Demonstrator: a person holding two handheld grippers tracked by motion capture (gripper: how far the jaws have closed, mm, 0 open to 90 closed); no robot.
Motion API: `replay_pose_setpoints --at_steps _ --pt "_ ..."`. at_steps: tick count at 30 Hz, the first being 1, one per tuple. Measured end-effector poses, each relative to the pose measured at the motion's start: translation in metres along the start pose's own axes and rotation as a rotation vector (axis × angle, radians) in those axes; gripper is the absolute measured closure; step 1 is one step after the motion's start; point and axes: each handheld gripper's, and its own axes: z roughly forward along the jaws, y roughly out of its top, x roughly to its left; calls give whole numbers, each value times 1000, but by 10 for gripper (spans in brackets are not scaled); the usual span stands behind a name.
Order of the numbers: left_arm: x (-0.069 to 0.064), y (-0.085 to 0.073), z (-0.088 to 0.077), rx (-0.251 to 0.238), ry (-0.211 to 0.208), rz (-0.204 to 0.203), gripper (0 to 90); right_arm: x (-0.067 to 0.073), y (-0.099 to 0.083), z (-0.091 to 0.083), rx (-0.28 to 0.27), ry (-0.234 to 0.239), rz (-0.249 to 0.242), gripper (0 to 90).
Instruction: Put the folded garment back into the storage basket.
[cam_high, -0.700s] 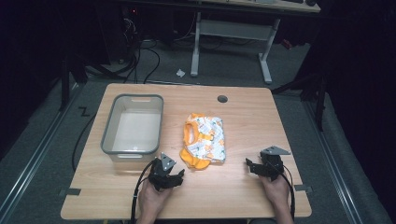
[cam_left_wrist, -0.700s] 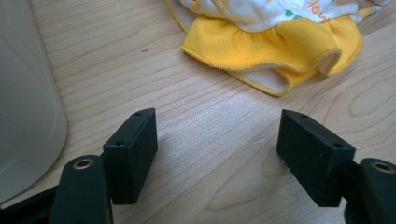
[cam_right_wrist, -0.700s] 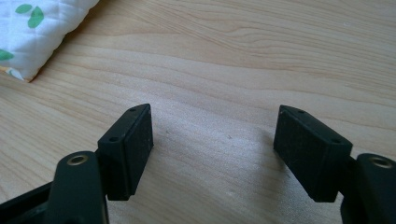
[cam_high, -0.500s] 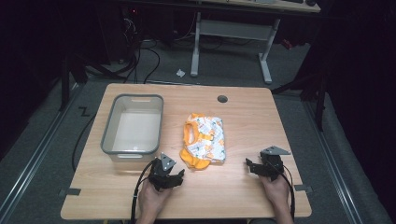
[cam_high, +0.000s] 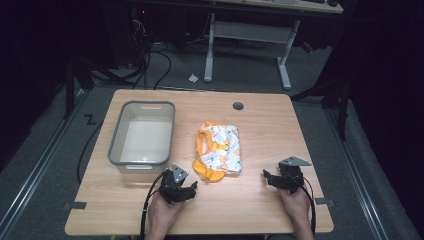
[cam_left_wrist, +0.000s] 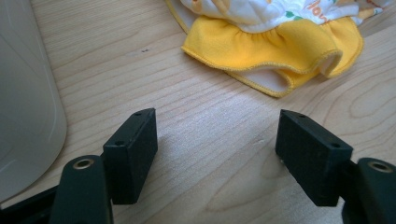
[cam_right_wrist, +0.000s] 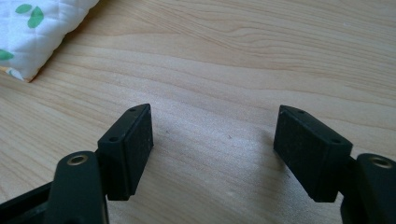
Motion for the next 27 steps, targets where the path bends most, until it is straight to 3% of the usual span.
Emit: replay_pose_setpoints --at_steps 11,27 --pt "-2 1 1 5 -3 2 272 0 0 0 0 1 -2 286" --pt "-14 11 -4 -1 -76 3 255 0 0 0 -1 4 -6 286"
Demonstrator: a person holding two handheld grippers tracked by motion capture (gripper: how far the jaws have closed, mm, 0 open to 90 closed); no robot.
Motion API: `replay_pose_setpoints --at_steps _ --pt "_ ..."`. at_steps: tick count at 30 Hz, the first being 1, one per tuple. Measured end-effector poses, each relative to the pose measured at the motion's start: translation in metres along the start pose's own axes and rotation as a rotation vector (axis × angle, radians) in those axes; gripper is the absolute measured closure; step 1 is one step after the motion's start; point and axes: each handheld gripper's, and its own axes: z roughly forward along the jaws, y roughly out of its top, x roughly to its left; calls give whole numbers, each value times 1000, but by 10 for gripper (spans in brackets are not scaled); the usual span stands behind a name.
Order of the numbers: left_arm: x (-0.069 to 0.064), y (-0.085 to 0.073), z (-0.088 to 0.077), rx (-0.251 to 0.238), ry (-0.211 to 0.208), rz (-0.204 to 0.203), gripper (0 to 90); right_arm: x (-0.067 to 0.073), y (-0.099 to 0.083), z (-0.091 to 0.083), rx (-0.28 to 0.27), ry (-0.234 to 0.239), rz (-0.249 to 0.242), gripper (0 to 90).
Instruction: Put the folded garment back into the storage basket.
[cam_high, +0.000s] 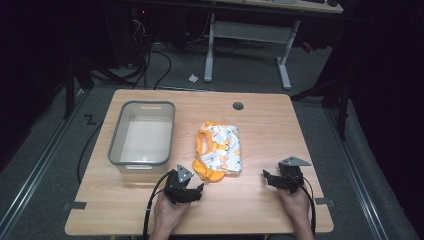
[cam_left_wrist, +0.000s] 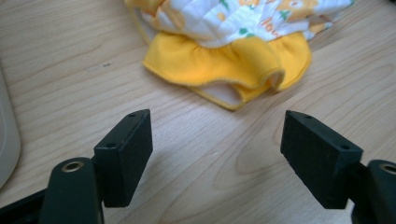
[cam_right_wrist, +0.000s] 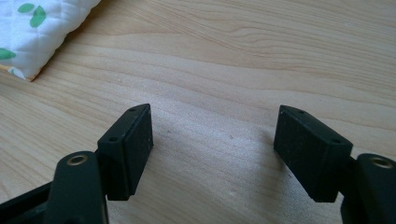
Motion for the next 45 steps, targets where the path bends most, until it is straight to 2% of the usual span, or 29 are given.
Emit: replay_pose_setpoints --at_steps 4,6,15,22,28,31,35,38,40,41,43,45 --pt "-4 7 -2 -8 -10 11 253 0 0 0 0 0 0 286" --pt "-7 16 -2 -17 -12 23 252 0 0 0 -1 0 -1 286" --pt "-7 37 3 -31 -23 18 247 0 0 0 0 1 -1 286" --pt "-3 57 11 -10 -14 10 225 0 0 0 0 1 0 285" --pt "4 72 23 -5 -12 -19 210 0 0 0 0 1 0 285" --pt "8 81 31 0 3 -6 201 0 0 0 0 1 0 284" --pt "12 88 37 10 3 -13 189 0 0 0 1 1 3 285" --pt "18 95 45 15 2 -35 183 0 0 0 0 1 0 285" --pt "23 99 51 31 19 -55 184 0 0 0 0 1 0 284" --pt "25 101 54 32 32 -69 186 0 0 0 1 1 3 284" --pt "30 101 60 26 23 -105 203 0 0 0 0 1 0 284" --pt "34 100 67 56 33 -110 200 0 0 0 0 1 0 285"
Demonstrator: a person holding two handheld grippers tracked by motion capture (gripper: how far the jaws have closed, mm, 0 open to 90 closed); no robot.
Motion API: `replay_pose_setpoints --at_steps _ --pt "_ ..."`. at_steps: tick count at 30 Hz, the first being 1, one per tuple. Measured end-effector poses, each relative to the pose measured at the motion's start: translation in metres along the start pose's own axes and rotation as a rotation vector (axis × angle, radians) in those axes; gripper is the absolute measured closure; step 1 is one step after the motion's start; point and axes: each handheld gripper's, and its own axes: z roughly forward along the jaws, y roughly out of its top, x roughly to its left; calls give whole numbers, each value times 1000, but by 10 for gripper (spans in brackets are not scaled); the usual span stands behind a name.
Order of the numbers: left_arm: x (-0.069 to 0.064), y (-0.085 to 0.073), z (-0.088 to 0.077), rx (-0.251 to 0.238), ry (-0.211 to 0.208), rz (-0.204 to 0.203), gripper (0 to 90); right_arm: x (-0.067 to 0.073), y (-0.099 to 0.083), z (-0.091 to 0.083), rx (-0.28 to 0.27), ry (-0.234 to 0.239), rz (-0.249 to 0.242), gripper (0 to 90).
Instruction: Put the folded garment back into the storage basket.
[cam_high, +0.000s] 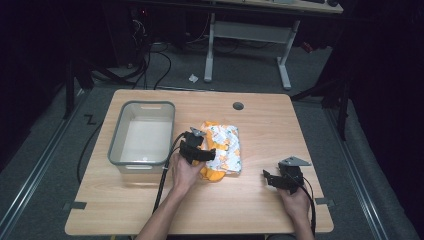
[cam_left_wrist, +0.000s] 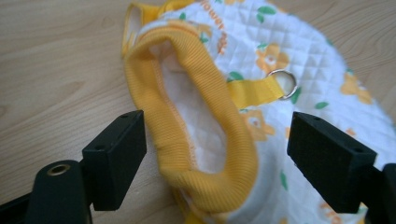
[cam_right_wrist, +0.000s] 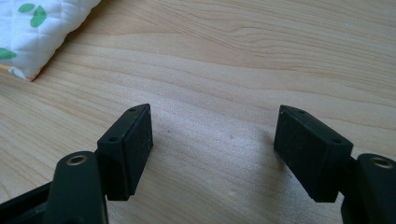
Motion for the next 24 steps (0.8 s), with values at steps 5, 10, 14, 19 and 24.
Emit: replay_pose_setpoints --at_steps 5,10,14,19,24 --pt "-2 2 13 12 6 12 198 0 0 0 1 0 1 284" --pt "-1 2 26 44 21 4 209 0 0 0 1 0 5 284" --pt "1 -2 35 76 32 4 190 0 0 0 1 -1 4 284" --pt "-1 -3 37 60 49 24 204 0 0 0 1 -1 4 284" --pt "-5 -4 34 51 28 46 373 0 0 0 2 -1 6 284"
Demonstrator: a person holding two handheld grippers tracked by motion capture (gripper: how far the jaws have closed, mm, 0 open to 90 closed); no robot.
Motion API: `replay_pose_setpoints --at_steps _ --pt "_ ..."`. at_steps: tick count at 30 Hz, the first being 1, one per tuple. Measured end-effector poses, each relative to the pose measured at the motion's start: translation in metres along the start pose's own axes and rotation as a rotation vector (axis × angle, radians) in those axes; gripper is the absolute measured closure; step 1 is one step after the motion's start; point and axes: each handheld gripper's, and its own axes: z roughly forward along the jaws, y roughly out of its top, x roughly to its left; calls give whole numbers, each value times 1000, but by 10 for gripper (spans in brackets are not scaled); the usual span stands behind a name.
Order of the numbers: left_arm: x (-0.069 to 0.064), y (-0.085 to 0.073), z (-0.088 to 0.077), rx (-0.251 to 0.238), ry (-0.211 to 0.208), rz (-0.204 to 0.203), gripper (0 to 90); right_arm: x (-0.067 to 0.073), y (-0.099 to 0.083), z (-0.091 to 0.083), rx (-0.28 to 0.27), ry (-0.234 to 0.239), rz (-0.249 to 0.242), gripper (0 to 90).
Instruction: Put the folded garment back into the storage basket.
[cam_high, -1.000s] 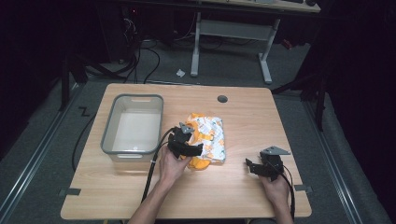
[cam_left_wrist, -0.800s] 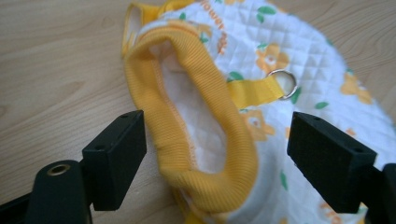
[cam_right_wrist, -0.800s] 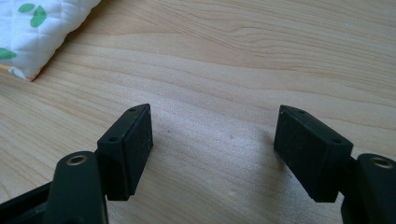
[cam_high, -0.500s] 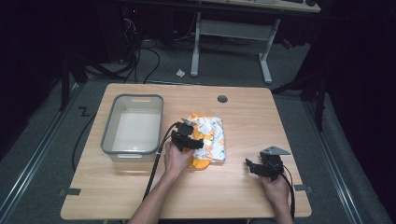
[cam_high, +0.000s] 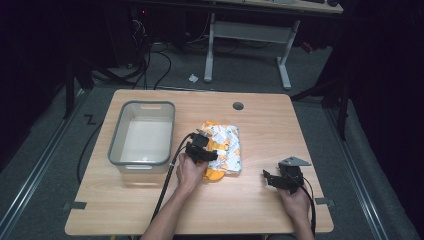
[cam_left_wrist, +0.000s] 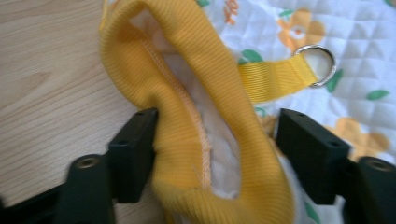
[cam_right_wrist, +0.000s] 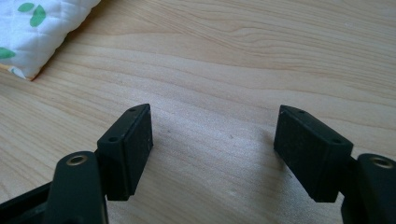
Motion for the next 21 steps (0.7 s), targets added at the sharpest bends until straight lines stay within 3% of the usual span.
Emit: replay_pose_setpoints --at_steps 4,10,16,21 --pt "1 -2 -2 -16 -37 10 494 0 0 0 -1 2 -2 283" --pt "0 -1 -2 -15 -53 6 665 0 0 0 -2 1 3 283" --pt "3 0 -4 -12 -85 -14 719 0 0 0 -2 0 2 283" --pt "2 2 -11 -41 -87 8 746 0 0 0 -1 -1 3 283"
